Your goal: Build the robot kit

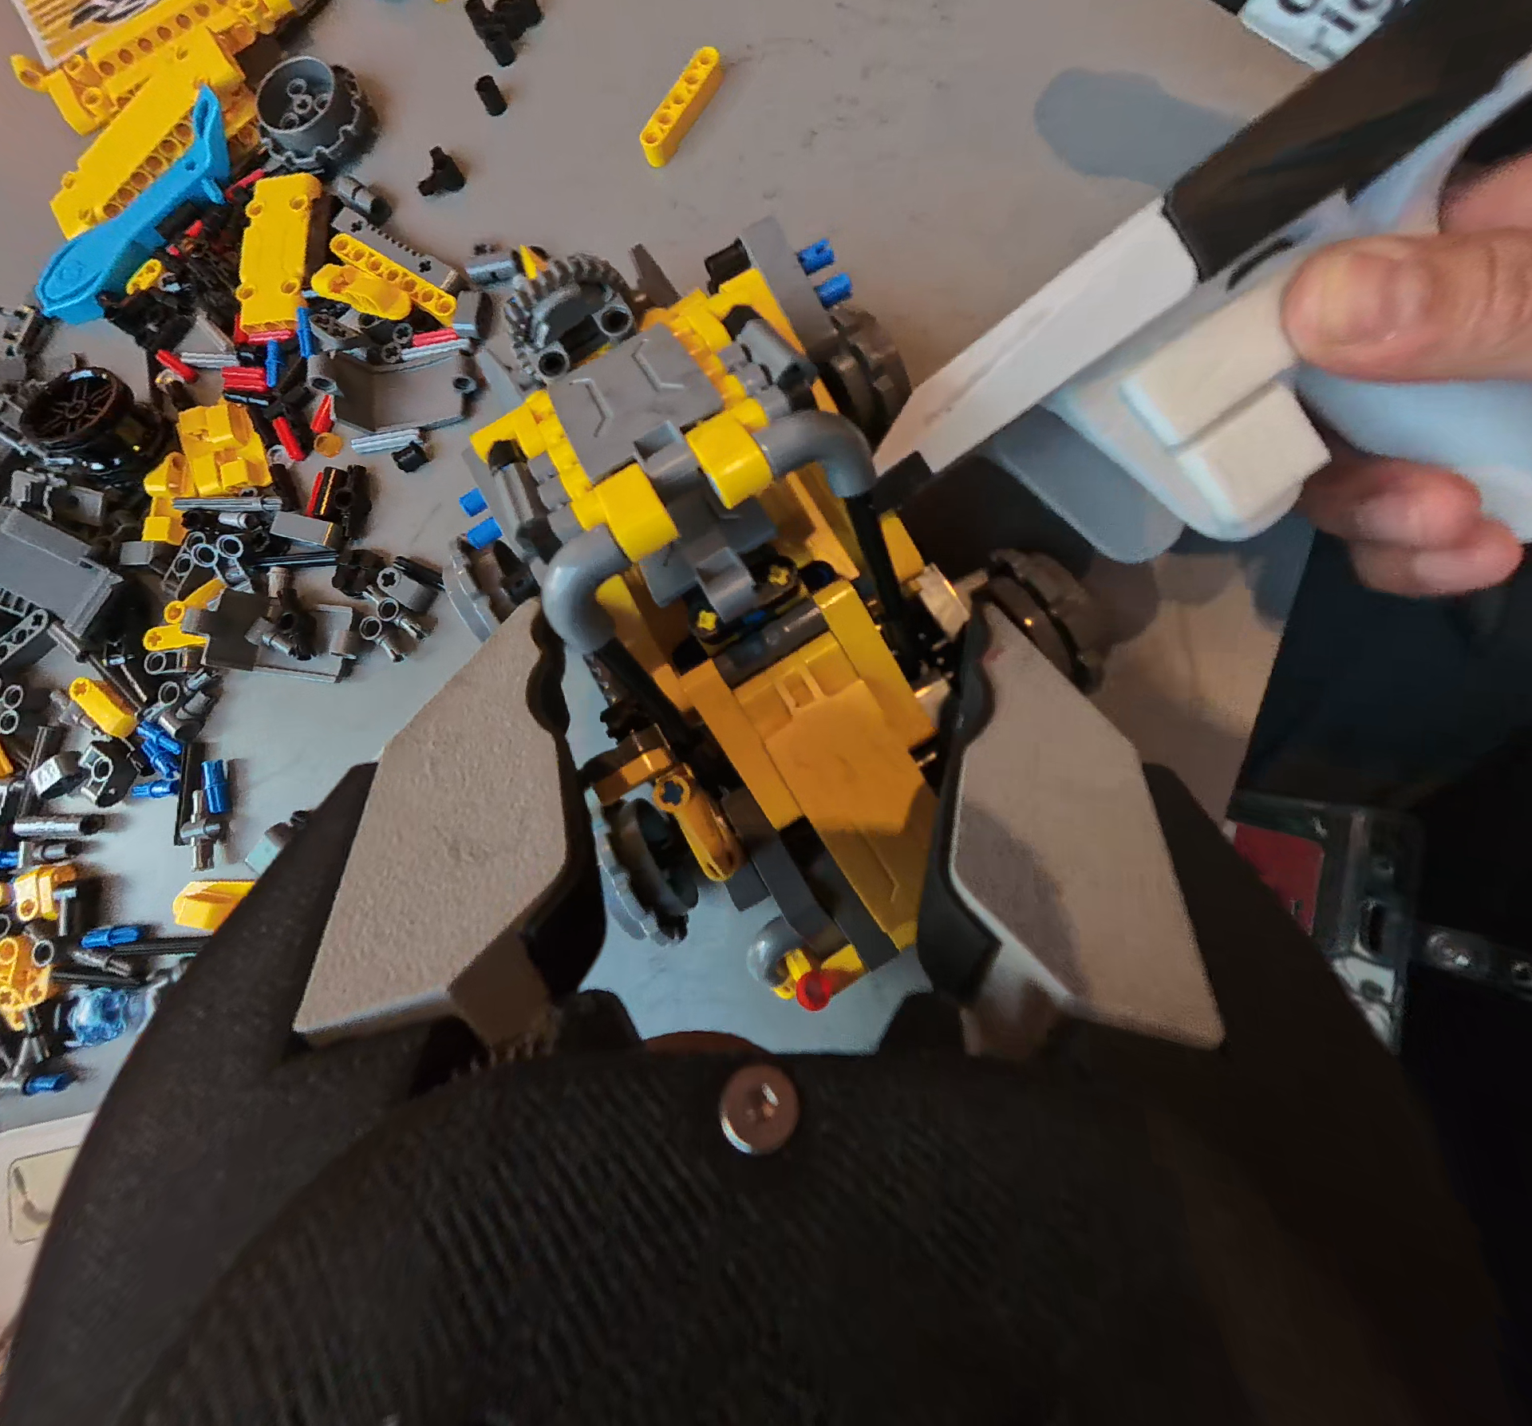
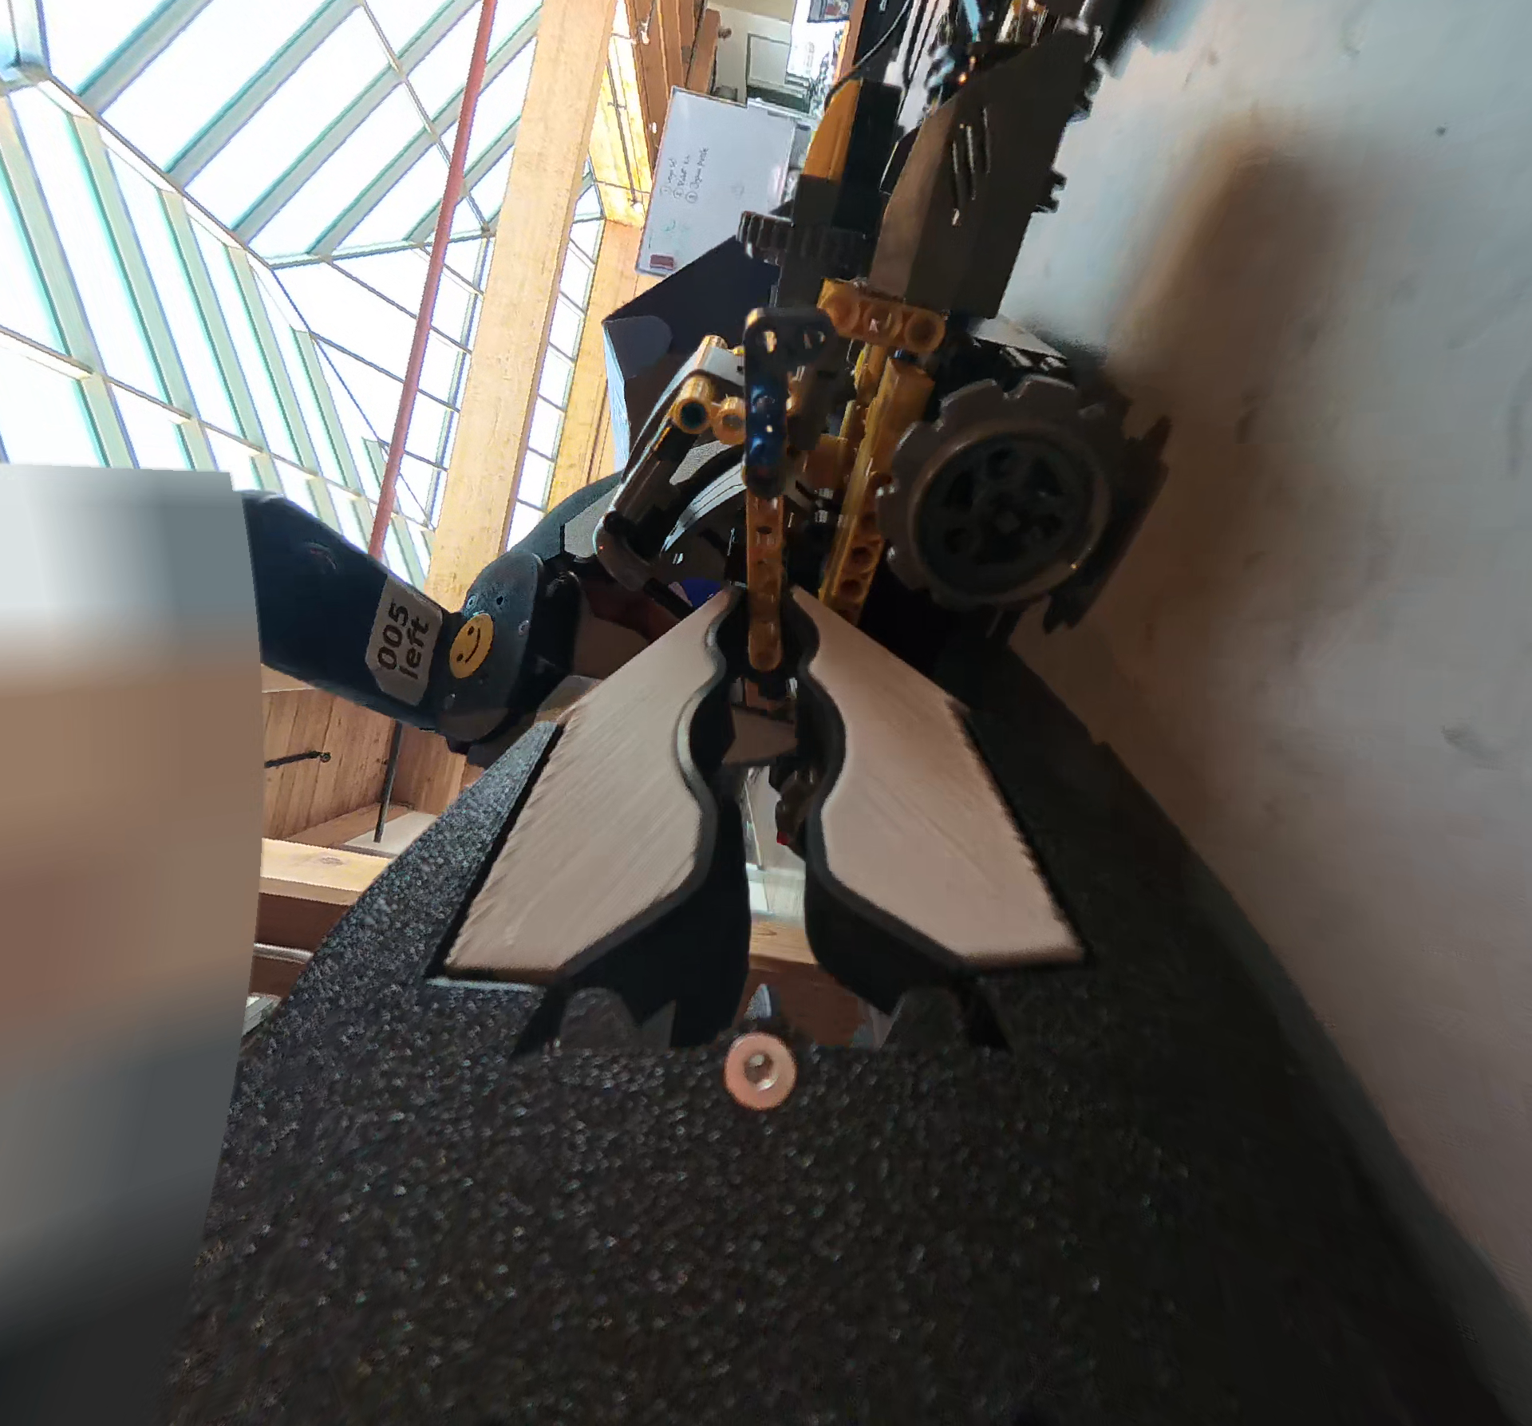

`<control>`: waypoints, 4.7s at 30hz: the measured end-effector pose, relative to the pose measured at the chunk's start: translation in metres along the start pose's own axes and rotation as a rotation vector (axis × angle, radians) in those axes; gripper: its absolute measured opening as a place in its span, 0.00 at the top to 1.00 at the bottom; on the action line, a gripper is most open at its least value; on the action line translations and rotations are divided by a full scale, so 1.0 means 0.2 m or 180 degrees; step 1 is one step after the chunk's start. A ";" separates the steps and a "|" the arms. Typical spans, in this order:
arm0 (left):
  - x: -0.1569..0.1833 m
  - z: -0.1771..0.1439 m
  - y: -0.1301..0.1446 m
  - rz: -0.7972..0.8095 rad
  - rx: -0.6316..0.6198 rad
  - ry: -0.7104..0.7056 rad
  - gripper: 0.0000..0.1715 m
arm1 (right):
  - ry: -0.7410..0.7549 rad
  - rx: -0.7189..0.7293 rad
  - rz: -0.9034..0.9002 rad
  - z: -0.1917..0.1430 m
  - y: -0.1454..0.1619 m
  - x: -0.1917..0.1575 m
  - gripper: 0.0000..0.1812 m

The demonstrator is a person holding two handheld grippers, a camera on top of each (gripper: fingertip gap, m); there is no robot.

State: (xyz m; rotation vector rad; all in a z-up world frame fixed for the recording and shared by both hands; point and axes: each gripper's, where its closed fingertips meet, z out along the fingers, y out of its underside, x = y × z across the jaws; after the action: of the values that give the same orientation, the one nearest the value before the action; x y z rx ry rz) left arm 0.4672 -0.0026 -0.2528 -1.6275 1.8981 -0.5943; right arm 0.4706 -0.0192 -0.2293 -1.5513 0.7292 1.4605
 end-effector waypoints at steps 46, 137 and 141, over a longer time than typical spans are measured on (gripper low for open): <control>0.02 -0.04 -0.02 -0.0503 0.0523 -0.0054 0.52 | -0.0148 -0.0582 0.0198 -0.01 0.06 -0.01 0.97; 0.06 -0.15 0.12 0.0513 0.0536 0.1266 0.52 | 0.0362 -0.2354 -0.4425 -0.21 0.25 0.03 0.85; 0.06 -0.15 0.13 0.0591 0.0486 0.1367 0.52 | 0.0460 -0.2297 -0.4618 -0.17 0.25 0.03 0.91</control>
State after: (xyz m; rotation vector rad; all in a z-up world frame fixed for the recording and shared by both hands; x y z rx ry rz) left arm 0.4268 -0.0104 -0.2482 -1.2813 2.2109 -1.0457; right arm 0.4443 -0.0710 -0.2473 -1.9559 -0.8954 0.4377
